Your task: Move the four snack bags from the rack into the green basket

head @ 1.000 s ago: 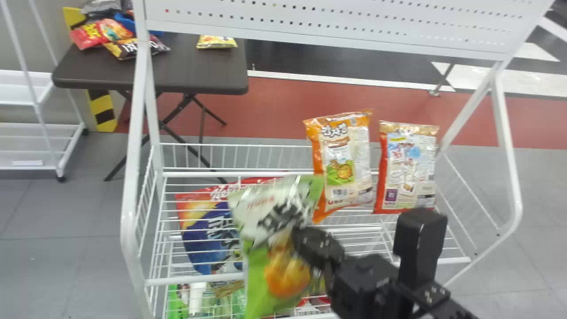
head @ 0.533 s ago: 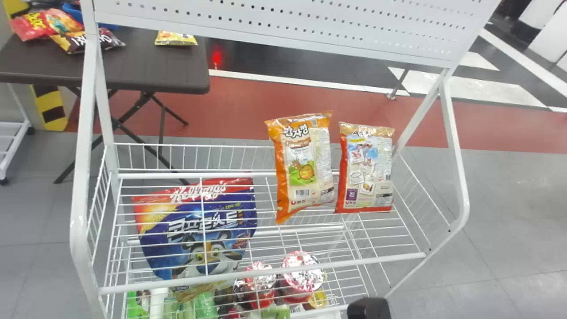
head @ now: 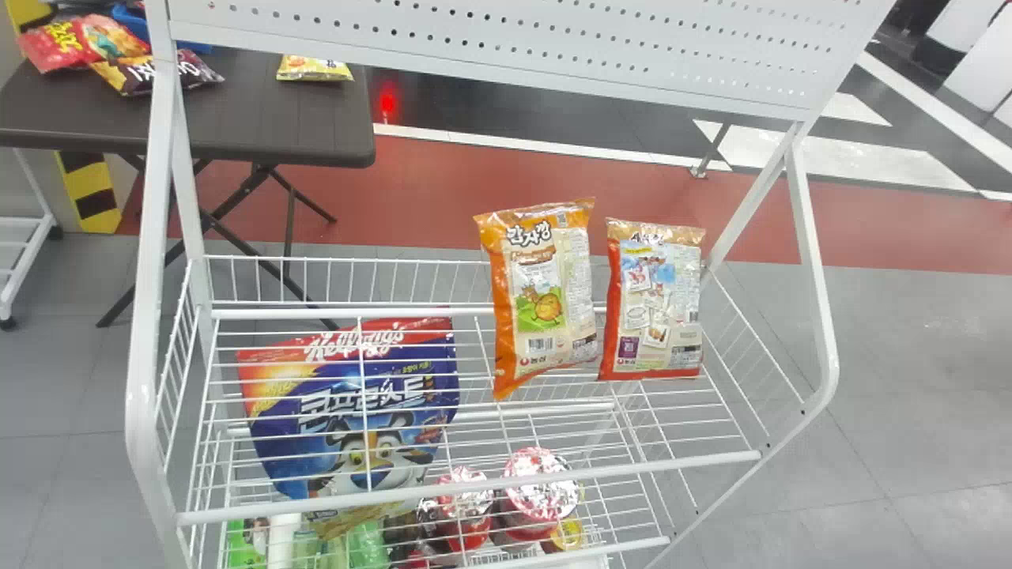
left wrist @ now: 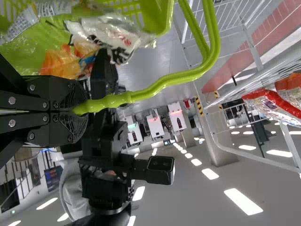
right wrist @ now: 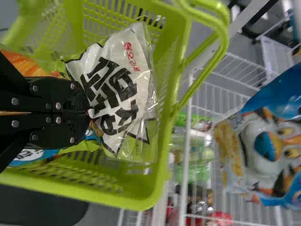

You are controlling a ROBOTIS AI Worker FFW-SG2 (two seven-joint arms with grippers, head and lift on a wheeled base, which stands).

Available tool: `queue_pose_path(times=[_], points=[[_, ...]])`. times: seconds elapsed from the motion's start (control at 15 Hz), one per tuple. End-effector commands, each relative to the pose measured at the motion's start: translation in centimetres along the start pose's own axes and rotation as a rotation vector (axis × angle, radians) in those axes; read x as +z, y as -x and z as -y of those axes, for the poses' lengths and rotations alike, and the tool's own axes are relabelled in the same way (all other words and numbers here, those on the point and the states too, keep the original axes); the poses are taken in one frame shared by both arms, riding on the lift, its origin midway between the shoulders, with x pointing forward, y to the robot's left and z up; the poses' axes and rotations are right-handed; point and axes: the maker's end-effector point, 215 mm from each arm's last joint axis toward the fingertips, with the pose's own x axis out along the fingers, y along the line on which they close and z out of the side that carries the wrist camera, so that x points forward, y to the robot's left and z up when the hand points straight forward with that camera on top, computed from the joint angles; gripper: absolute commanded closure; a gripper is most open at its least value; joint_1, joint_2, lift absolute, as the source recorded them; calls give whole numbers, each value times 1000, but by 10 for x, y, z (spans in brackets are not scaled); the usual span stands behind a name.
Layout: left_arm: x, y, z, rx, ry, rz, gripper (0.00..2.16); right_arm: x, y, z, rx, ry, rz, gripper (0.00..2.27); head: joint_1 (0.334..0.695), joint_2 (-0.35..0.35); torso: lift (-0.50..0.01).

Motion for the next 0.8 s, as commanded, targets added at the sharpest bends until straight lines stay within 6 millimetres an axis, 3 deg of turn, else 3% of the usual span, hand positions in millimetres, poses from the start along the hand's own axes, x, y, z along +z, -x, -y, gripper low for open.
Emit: queue_pose_path(times=[0.0, 0.07, 0.2, 0.4, 0.47, 0.53, 0.6, 0.73], points=[[-4, 2, 0, 1, 7, 1, 1848, 23, -24, -23, 60, 29, 75, 2132, 695, -350, 0], [-4, 3, 1, 1, 2, 2, 1848, 21, -30, -36, 83, 35, 65, 2132, 695, -350, 0], [-4, 5, 1, 3, 1, 6, 1848, 9, -39, -69, 133, 65, 30, 2128, 695, -225, 0], [-3, 3, 1, 3, -1, 5, 1848, -27, -49, -79, 145, 80, -71, 2084, 695, -92, 0], [-3, 3, 1, 1, -2, 4, 1848, -28, -48, -70, 115, 86, -73, 1710, 695, -46, 0], [-3, 2, 2, 0, -2, 3, 1848, -26, -44, -56, 72, 87, -64, 684, 695, -45, 0], [-3, 2, 2, 0, -2, 3, 1848, -21, -38, -43, 48, 75, -48, -2, 695, -65, 0], [-3, 2, 2, 0, -2, 3, 1848, -14, -27, -25, 19, 50, -27, -2, 695, -181, 0]])
